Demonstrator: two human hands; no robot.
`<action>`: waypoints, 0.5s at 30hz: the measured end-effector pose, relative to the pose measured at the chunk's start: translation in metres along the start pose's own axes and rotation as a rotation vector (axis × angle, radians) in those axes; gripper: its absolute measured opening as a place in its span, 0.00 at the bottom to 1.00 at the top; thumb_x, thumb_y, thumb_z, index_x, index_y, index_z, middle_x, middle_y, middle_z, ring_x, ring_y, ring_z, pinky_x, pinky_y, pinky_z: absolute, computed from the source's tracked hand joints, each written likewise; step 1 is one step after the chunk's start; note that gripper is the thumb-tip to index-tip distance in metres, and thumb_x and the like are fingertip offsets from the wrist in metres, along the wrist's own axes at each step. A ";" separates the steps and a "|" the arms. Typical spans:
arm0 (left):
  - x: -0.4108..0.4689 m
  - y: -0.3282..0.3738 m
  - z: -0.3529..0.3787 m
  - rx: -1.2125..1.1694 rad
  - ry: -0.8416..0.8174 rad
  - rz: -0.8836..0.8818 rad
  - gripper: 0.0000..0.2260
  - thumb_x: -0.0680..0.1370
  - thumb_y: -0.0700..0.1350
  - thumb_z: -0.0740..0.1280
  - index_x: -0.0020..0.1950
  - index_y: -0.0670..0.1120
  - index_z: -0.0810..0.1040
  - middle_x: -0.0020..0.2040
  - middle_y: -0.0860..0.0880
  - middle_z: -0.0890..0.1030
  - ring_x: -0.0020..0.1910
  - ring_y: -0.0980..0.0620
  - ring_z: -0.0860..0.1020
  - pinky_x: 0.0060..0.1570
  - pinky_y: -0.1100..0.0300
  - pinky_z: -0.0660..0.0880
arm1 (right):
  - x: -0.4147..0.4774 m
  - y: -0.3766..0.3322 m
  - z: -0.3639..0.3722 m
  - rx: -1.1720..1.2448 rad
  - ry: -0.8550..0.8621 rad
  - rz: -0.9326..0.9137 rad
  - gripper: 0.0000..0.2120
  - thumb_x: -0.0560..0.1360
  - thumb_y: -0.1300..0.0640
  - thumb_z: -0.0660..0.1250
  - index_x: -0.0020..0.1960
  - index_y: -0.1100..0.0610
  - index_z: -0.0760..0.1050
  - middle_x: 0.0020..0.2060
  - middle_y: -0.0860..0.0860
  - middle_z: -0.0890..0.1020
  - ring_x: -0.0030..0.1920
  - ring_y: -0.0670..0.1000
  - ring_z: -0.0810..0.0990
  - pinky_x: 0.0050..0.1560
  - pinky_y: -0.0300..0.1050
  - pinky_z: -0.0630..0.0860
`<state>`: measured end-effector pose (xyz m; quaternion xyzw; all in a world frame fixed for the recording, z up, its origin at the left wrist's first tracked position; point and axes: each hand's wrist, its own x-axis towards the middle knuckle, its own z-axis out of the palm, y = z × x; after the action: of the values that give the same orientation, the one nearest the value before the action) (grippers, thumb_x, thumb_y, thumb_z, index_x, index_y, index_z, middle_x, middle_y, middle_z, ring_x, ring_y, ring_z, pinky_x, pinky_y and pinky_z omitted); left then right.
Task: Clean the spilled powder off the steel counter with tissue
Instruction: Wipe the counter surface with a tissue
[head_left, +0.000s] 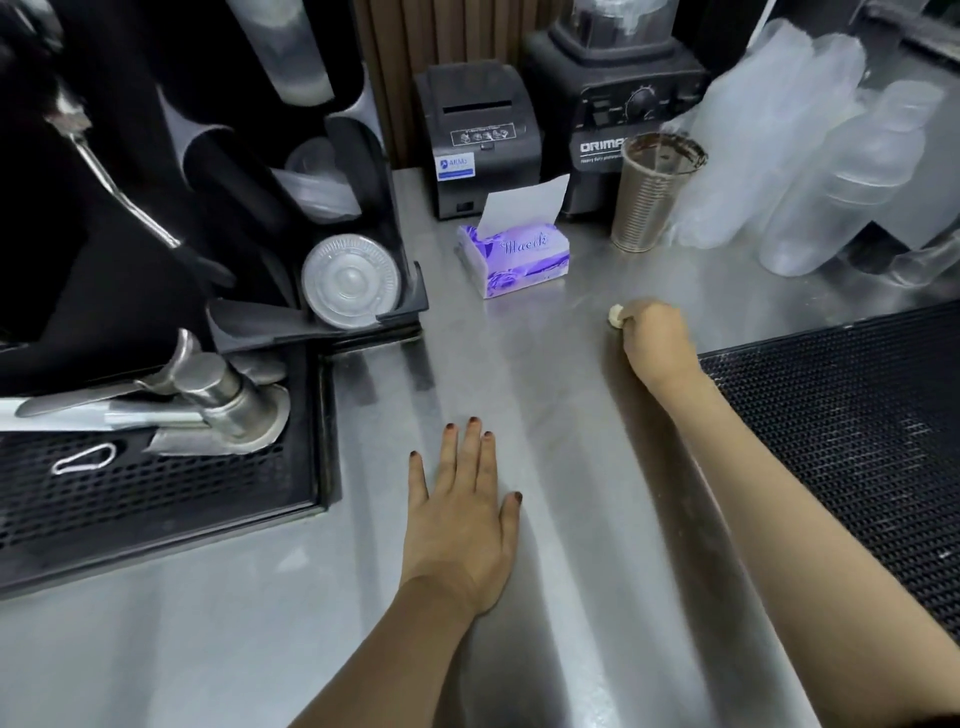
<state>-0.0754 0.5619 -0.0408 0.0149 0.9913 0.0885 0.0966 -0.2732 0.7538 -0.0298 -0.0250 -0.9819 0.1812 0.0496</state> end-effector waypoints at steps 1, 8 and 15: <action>0.000 0.000 0.000 0.003 0.000 0.001 0.30 0.68 0.56 0.25 0.69 0.48 0.28 0.70 0.52 0.28 0.71 0.51 0.28 0.71 0.47 0.32 | -0.008 -0.007 0.000 0.009 0.006 -0.045 0.11 0.74 0.68 0.58 0.49 0.67 0.78 0.48 0.67 0.80 0.51 0.66 0.78 0.50 0.53 0.74; 0.000 0.000 -0.001 0.011 -0.007 0.007 0.31 0.67 0.57 0.24 0.69 0.47 0.28 0.70 0.52 0.27 0.70 0.50 0.27 0.70 0.47 0.30 | -0.111 -0.030 0.009 0.091 -0.114 -0.556 0.17 0.74 0.59 0.54 0.36 0.61 0.78 0.31 0.58 0.81 0.33 0.57 0.81 0.34 0.43 0.75; 0.000 -0.001 0.000 0.016 0.031 0.022 0.31 0.66 0.57 0.24 0.69 0.48 0.28 0.70 0.53 0.27 0.71 0.52 0.28 0.71 0.46 0.34 | -0.044 -0.033 -0.001 0.018 -0.020 -0.093 0.09 0.72 0.71 0.58 0.41 0.64 0.76 0.44 0.66 0.80 0.47 0.64 0.79 0.46 0.53 0.74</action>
<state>-0.0758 0.5611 -0.0410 0.0253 0.9931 0.0819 0.0802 -0.2299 0.7203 -0.0205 0.0228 -0.9807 0.1880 0.0483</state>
